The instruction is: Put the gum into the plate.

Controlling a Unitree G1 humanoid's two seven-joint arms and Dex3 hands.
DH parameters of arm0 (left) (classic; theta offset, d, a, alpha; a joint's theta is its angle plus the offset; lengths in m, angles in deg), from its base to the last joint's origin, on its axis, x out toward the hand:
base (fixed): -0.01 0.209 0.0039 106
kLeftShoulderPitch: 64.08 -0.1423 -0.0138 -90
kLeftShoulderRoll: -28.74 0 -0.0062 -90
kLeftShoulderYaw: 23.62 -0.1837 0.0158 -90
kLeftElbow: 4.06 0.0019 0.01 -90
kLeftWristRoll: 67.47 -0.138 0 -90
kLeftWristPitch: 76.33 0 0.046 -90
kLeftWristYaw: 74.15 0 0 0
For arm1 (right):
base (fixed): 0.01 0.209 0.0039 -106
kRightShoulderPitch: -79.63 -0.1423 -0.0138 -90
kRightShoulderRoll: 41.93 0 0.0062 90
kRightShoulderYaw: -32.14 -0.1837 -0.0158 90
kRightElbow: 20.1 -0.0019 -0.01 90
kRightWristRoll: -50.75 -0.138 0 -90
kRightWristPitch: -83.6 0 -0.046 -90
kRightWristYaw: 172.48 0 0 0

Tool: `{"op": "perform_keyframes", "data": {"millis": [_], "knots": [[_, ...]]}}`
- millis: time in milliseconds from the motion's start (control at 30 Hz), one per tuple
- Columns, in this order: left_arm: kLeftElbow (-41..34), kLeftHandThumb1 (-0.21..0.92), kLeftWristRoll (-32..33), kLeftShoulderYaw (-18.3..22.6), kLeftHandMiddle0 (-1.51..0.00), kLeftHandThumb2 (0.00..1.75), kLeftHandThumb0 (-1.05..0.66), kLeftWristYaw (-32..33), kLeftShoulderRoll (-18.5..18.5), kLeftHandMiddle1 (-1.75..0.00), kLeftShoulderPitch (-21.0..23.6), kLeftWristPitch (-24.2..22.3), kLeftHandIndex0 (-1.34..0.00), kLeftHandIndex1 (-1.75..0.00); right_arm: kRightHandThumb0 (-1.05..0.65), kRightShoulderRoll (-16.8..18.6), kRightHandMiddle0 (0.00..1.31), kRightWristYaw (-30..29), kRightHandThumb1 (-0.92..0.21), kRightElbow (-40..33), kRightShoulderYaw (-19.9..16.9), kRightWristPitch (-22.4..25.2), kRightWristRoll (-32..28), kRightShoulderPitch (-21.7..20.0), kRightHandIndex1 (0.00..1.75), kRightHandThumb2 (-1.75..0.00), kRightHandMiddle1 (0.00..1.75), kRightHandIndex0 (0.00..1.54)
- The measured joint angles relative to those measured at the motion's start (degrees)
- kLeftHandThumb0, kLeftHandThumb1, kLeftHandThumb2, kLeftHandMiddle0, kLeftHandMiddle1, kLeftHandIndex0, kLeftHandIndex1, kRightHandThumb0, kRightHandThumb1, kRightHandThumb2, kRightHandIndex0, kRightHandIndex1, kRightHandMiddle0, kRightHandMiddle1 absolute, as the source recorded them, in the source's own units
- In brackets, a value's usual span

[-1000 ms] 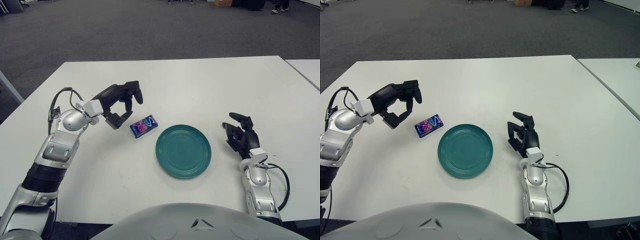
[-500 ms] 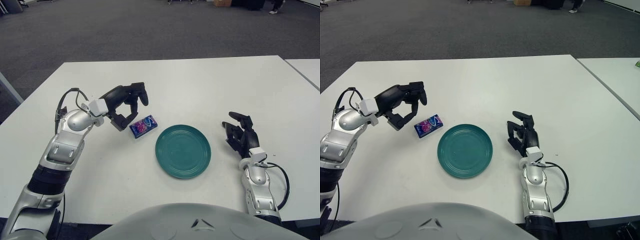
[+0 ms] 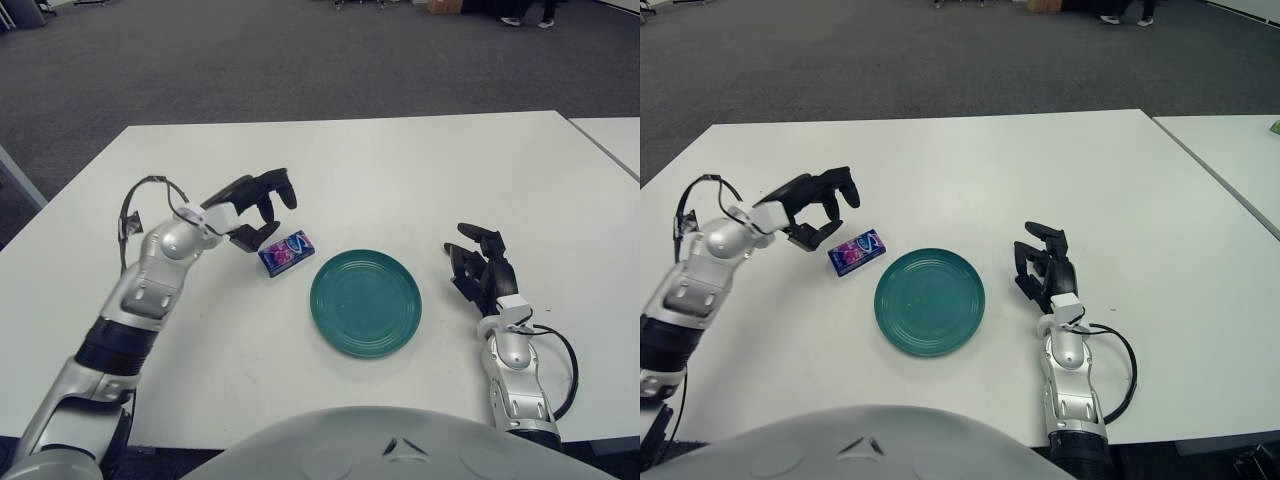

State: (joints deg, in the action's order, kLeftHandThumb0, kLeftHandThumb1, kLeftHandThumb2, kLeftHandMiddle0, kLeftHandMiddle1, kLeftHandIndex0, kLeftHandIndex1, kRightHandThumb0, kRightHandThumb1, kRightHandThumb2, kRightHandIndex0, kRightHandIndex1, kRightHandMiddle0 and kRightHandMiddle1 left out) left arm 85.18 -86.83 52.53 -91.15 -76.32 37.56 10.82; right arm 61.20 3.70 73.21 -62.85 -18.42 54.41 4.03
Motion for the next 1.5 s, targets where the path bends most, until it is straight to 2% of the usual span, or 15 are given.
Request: {"op": "perform_keyframes", "data": {"millis": [133, 300, 433, 600, 900, 1200, 1333, 1500], "knots": [[3.35, 0.91, -9.56, -3.88, -0.05, 0.31, -0.96, 6.1, 3.29, -0.55, -0.15, -4.67, 0.0, -0.71, -0.65, 0.09, 0.03, -0.05, -0.92, 0.12, 0.17, -0.03, 0.03, 0.12, 0.53, -0.63, 1.06, 0.43], [2.41, 0.92, -18.54, -7.17, -0.01, 0.33, -1.04, 11.39, 8.7, -0.47, -1.92, -12.5, 0.0, -0.52, -0.65, 0.22, 0.01, -0.11, -0.92, 0.34, 0.3, 0.01, 0.03, 0.13, 0.53, -0.63, 1.05, 0.44], [0.78, 0.92, -23.39, -9.1, 0.0, 0.36, -1.04, 11.7, 11.61, -0.45, -3.33, -18.64, 0.0, -0.52, -0.64, 0.48, 0.01, -0.11, -0.92, 0.5, 0.53, 0.01, 0.01, -0.14, 0.54, -0.62, 1.06, 0.45], [0.01, 0.92, -27.58, -10.22, -0.01, 0.39, -1.05, 11.7, 12.97, -0.47, -4.17, -23.21, 0.0, -0.6, -0.63, 0.7, 0.02, -0.23, -0.92, 0.62, 0.62, -0.01, 0.01, -0.4, 0.54, -0.61, 1.06, 0.46], [0.44, 0.92, -31.99, -11.76, 0.0, 0.5, -1.05, 11.57, 12.9, -0.41, -5.11, -26.88, 0.0, -0.72, -0.62, 1.09, 0.01, -0.8, -0.92, 1.19, 0.66, -0.06, 0.01, -0.78, 0.54, -0.64, 1.06, 0.45], [0.15, 0.92, -35.22, -13.93, -0.09, 0.59, -1.05, 9.52, 13.45, -0.19, -5.75, -29.72, 0.0, -0.67, -0.63, 1.25, 0.0, -1.05, -0.92, 1.67, 1.04, -0.06, 0.02, -1.42, 0.55, -0.65, 1.05, 0.46], [-1.11, 0.92, -35.49, -14.48, -0.13, 0.6, -1.05, 8.15, 14.06, -0.18, -6.92, -31.03, 0.0, -0.66, -0.63, 1.46, 0.0, -1.13, -0.92, 1.76, 1.31, -0.06, 0.02, -1.62, 0.55, -0.65, 1.05, 0.46], [-2.38, 0.92, -37.05, -15.3, -0.18, 0.6, -1.05, 6.97, 14.32, -0.2, -8.38, -32.35, 0.0, -0.78, -0.63, 1.68, 0.0, -1.13, -0.92, 2.02, 1.48, -0.06, 0.0, -1.81, 0.56, -0.64, 1.04, 0.48]]}}
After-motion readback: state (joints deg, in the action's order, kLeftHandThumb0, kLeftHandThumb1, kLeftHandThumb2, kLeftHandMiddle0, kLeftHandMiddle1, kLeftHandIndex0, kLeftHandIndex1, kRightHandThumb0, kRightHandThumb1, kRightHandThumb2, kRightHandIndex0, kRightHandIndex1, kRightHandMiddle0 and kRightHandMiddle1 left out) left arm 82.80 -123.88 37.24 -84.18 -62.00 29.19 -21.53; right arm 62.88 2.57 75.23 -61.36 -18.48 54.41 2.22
